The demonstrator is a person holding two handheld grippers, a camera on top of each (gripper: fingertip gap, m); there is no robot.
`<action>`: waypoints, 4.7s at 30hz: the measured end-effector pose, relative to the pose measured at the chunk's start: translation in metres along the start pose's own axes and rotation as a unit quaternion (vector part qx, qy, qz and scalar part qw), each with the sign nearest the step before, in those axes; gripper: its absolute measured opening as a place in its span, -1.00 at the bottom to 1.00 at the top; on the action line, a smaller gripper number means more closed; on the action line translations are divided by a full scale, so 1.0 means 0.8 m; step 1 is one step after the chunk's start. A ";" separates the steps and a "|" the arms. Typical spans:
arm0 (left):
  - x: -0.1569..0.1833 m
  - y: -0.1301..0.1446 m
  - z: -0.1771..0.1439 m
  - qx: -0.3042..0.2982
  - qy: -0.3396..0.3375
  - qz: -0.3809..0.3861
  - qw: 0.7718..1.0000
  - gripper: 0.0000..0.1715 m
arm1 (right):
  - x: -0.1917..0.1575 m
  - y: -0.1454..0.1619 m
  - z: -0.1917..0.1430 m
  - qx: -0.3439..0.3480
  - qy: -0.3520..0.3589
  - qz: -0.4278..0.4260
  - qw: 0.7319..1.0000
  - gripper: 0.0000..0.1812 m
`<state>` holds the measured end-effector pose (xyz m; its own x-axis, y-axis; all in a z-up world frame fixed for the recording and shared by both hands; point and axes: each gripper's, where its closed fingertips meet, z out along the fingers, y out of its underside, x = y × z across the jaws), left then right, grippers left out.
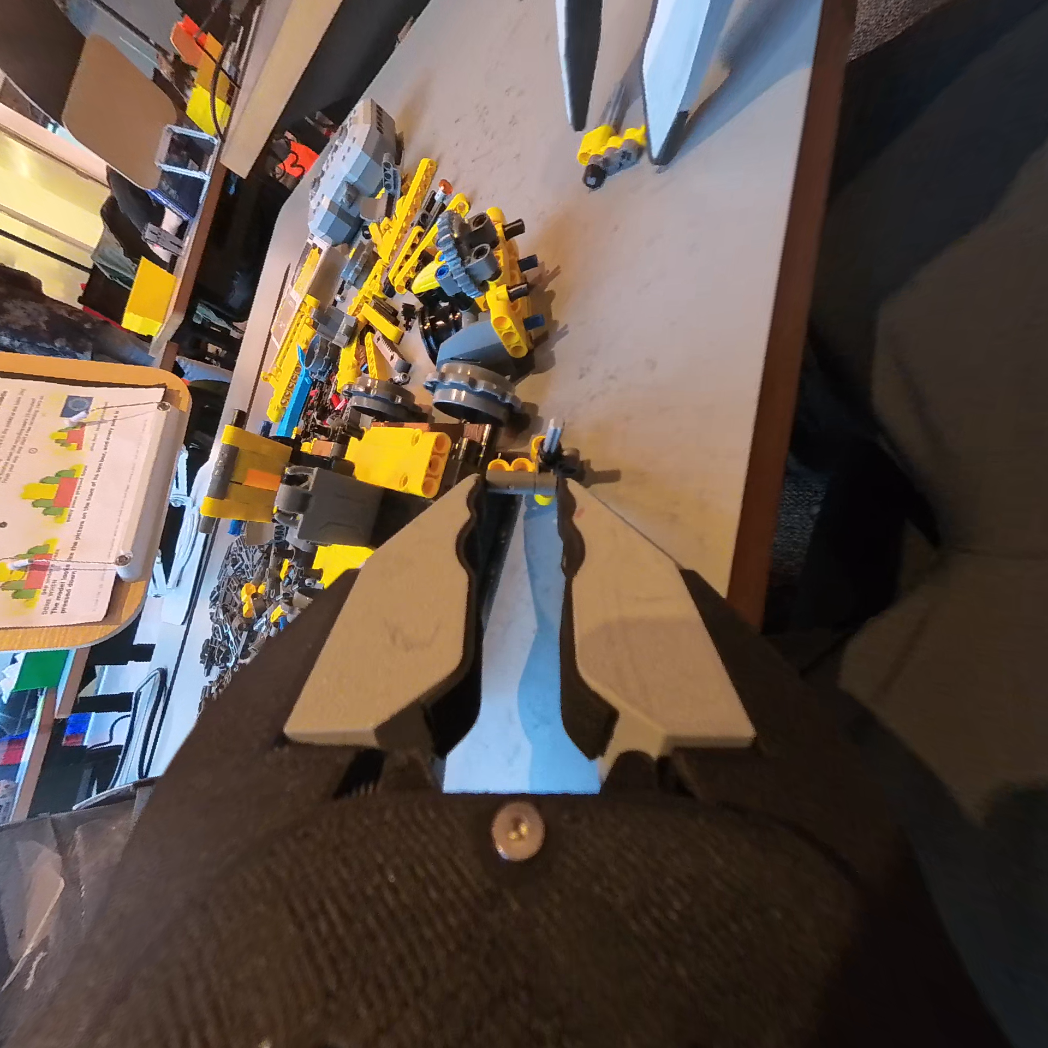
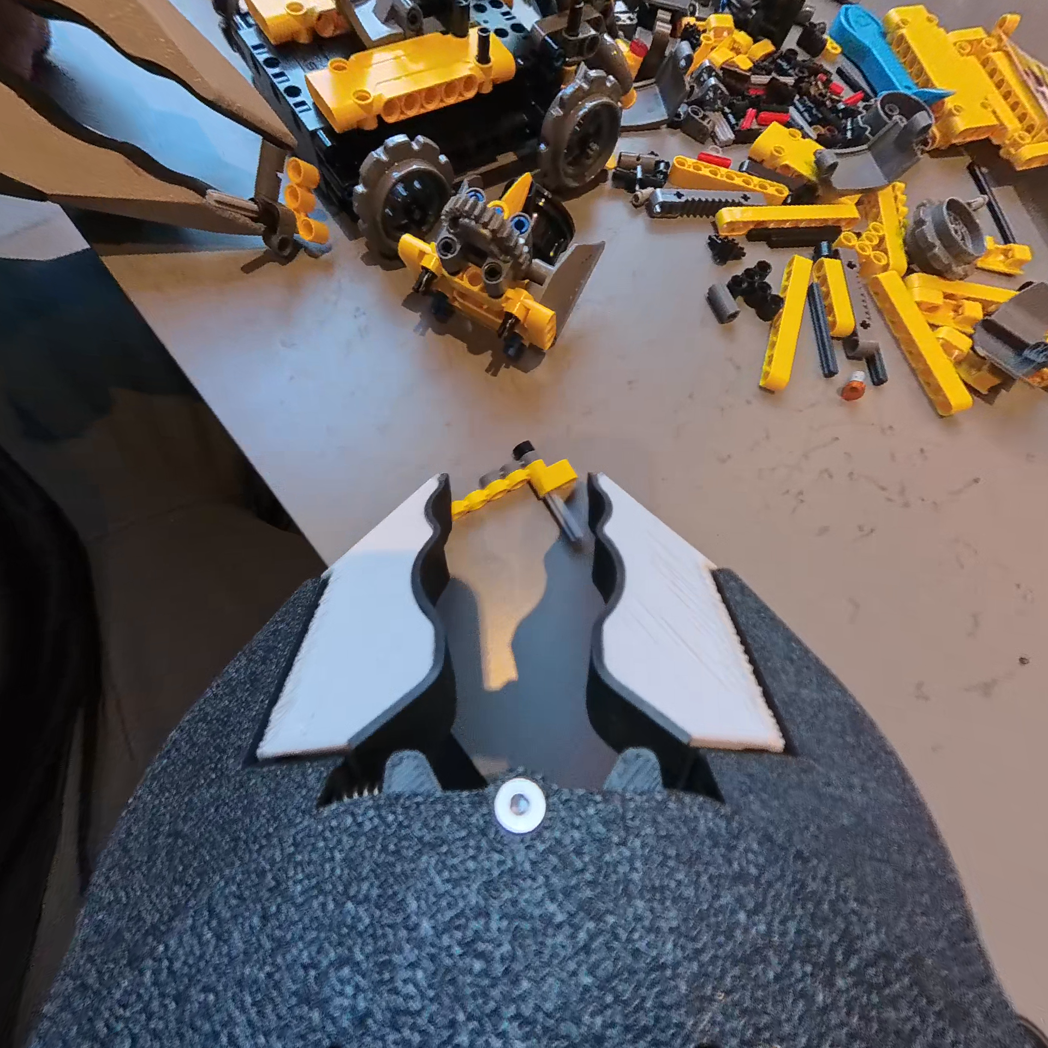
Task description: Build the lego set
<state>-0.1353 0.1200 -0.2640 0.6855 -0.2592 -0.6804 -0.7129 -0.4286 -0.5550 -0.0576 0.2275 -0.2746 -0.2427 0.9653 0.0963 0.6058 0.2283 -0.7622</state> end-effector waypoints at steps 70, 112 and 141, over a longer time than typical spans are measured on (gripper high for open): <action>-0.021 -0.066 -0.048 0.196 0.003 -0.100 0.975 -0.73 | -0.129 -0.118 -0.002 0.200 -0.189 0.115 0.955 -0.54; -0.025 -0.079 -0.065 0.233 -0.009 -0.086 0.969 -0.73 | -0.097 -0.112 -0.061 0.215 -0.172 0.111 0.955 -0.57; 0.022 -0.119 -0.081 0.269 0.003 0.008 0.963 -0.72 | -0.161 -0.123 -0.053 0.243 -0.327 0.189 0.893 -0.72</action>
<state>-0.0463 0.1005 -0.1922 0.6739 -0.2682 -0.6884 -0.6953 0.0851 -0.7137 -0.0542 0.0861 -0.1850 -0.5783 0.6447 -0.4999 0.3762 -0.3330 -0.8646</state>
